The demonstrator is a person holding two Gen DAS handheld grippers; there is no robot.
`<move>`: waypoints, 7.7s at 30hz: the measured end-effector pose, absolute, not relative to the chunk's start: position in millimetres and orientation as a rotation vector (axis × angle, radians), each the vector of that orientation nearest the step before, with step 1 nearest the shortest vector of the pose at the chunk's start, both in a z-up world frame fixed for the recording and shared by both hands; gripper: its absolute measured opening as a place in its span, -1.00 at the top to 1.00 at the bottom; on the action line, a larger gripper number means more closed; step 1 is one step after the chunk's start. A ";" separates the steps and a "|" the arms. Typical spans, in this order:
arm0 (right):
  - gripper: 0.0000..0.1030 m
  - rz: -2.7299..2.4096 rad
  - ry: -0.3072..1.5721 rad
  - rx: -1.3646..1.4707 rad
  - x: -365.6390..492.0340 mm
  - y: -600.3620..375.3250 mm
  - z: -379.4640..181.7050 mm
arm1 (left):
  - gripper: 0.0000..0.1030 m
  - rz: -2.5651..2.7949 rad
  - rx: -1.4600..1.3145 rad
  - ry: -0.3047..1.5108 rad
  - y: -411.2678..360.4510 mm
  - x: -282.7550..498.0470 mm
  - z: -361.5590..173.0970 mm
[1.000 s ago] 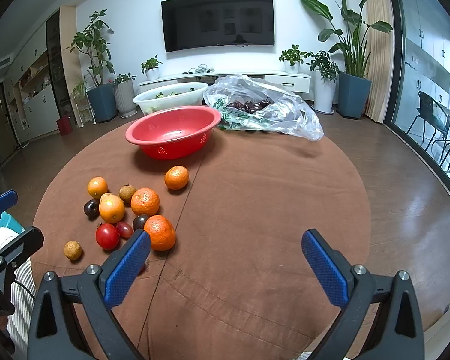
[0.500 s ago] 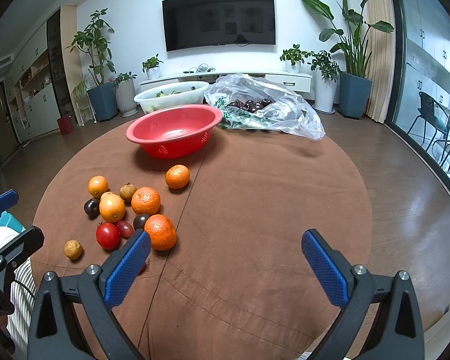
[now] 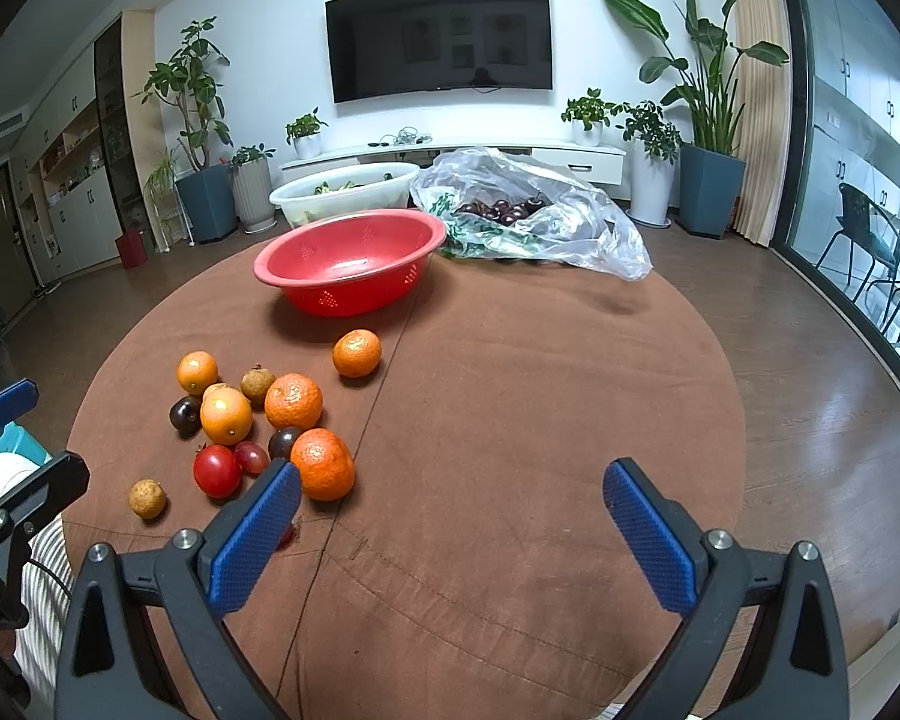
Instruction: Organize fruits
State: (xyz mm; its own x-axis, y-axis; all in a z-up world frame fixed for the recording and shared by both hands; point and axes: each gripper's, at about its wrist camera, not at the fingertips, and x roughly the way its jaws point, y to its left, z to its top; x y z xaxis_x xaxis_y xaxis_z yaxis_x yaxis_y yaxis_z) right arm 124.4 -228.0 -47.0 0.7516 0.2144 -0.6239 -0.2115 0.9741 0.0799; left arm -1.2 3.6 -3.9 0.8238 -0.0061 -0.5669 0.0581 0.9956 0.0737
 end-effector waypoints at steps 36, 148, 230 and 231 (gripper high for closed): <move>-1.00 0.237 0.683 -0.010 125.6 -225.2 -47.3 | -0.99 -0.031 0.080 0.608 5.5 0.1 -8.8; 0.32 0.539 0.837 0.248 195.2 -205.7 -57.8 | 0.31 -0.114 -0.249 0.848 98.1 178.8 -29.8; -0.11 0.592 0.829 -0.080 208.6 -135.1 -60.3 | 0.02 -0.108 -0.110 0.810 91.4 139.0 -28.1; -0.11 0.589 0.832 -0.087 208.4 -134.3 -62.0 | 0.02 -0.108 -0.109 0.812 91.0 134.5 -29.4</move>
State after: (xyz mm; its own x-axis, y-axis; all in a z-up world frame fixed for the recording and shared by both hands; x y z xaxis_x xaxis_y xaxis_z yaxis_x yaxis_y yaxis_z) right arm 208.4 -134.3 -62.0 0.5241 0.4584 -0.7178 -0.5247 0.8377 0.1519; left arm 134.5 91.0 -29.4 0.6834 -0.1379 -0.7169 0.0545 0.9889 -0.1383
